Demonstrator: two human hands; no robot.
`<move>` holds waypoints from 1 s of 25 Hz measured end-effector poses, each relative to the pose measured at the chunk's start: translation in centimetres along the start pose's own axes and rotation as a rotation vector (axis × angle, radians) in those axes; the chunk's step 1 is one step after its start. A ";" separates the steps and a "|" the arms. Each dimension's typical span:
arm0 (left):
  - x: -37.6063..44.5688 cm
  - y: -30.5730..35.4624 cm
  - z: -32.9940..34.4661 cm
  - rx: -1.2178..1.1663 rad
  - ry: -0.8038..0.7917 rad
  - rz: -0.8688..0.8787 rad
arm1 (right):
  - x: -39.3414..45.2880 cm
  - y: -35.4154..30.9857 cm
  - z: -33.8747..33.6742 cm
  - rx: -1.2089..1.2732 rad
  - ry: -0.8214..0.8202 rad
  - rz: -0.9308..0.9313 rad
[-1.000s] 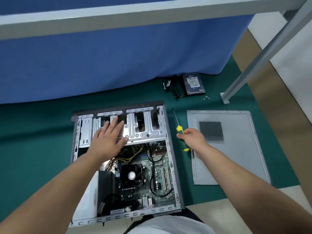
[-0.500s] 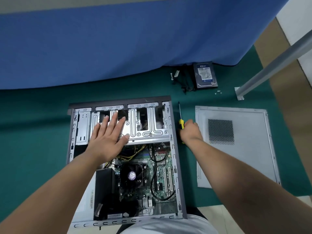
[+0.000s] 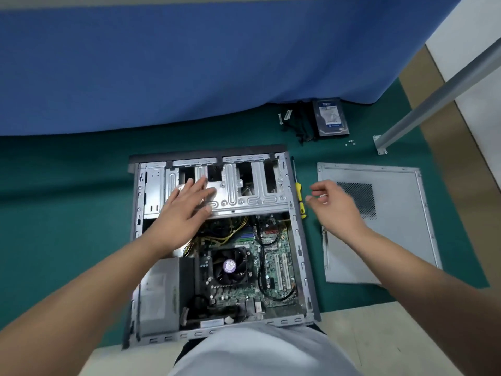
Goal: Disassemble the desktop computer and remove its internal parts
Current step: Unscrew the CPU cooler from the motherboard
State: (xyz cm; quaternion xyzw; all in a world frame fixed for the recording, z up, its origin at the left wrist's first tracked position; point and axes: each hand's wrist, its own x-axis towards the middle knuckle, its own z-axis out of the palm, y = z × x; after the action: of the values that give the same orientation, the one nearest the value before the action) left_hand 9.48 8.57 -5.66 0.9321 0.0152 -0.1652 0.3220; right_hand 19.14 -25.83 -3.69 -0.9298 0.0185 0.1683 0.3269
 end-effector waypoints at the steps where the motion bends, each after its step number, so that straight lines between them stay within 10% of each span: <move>1: -1.1 -0.8 -0.4 0.018 0.047 0.037 | -1.9 -1.0 -0.7 -0.010 0.048 -0.098; 13: -6.2 -5.3 1.4 0.472 0.297 0.114 | -8.2 -11.1 16.1 -0.475 -0.422 -0.705; 25: -6.4 -4.6 0.9 0.510 0.300 0.118 | -5.9 -10.1 19.9 -0.584 -0.458 -0.516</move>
State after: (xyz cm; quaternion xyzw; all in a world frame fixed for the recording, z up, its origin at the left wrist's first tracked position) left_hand 2.49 12.14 -7.04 0.9961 -0.0334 -0.0053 0.0809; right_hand 9.00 -6.14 -10.23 -0.8961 -0.3349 0.2809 0.0776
